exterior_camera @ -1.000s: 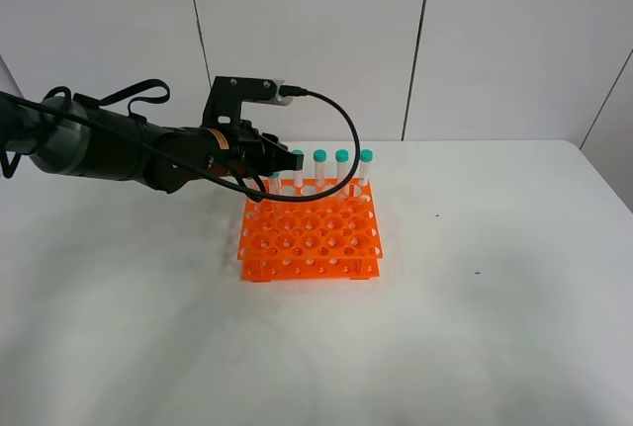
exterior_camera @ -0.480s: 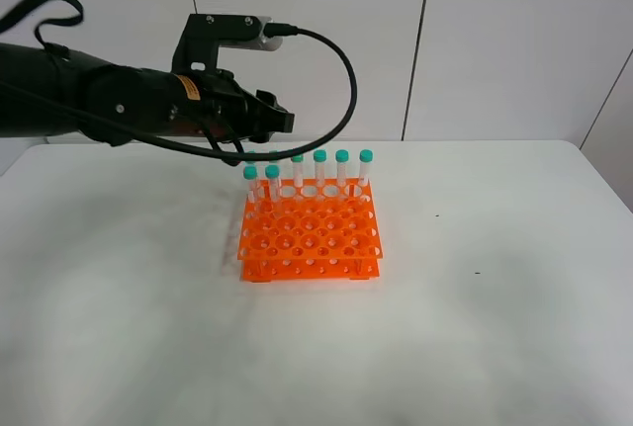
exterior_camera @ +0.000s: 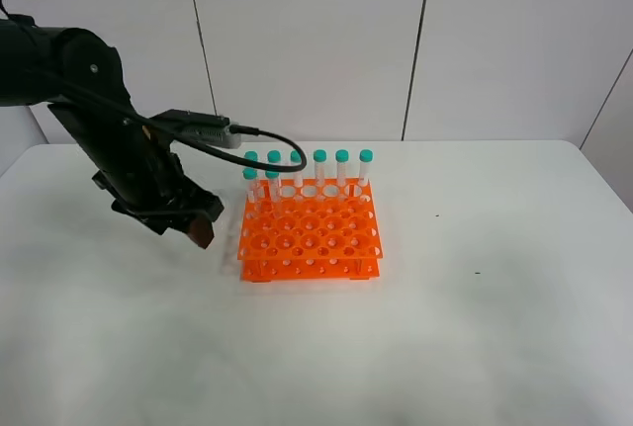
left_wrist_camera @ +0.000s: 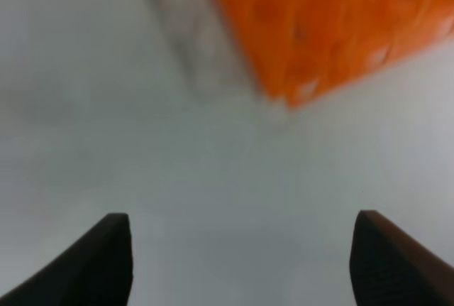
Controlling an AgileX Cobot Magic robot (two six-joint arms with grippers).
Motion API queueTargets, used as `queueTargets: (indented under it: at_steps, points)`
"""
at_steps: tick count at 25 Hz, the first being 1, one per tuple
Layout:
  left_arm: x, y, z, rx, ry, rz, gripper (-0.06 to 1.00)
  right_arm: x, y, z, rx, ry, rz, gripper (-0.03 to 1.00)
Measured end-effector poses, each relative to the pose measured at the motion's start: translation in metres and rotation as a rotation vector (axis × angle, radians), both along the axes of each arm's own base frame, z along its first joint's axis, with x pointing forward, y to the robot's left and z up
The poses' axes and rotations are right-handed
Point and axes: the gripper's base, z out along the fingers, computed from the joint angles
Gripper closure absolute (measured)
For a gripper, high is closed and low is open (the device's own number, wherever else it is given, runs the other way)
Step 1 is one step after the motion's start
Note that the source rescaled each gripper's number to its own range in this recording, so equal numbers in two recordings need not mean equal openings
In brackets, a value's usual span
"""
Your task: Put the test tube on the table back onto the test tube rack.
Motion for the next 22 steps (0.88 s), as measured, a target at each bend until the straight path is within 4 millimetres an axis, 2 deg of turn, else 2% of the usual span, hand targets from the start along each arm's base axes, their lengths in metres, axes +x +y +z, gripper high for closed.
queueTargets:
  at_steps: [7,9,12,16,18,22]
  points:
    - [0.003,0.008,-0.002,0.023,0.03,0.014,-0.01,0.0,0.0,0.0,0.0,0.0,0.0,-0.03]
    - [0.008,0.025,-0.002,0.011,0.053,0.077,-0.01,0.0,0.0,0.0,0.0,0.0,0.0,-0.03]
    - [0.014,0.066,-0.004,0.021,0.104,0.201,-0.02,0.0,0.0,0.0,0.0,0.0,0.0,-0.03]
    - [0.012,0.118,-0.005,0.031,0.194,0.357,-0.02,0.0,0.0,0.0,0.0,0.0,0.0,-0.03]
    - [0.006,0.13,-0.003,0.032,0.219,0.399,-0.02,0.0,0.0,0.0,0.0,0.0,0.0,-0.03]
    - [-0.024,0.133,0.014,0.025,0.2,0.412,-0.02,0.0,0.0,0.0,0.0,0.0,0.0,-0.03]
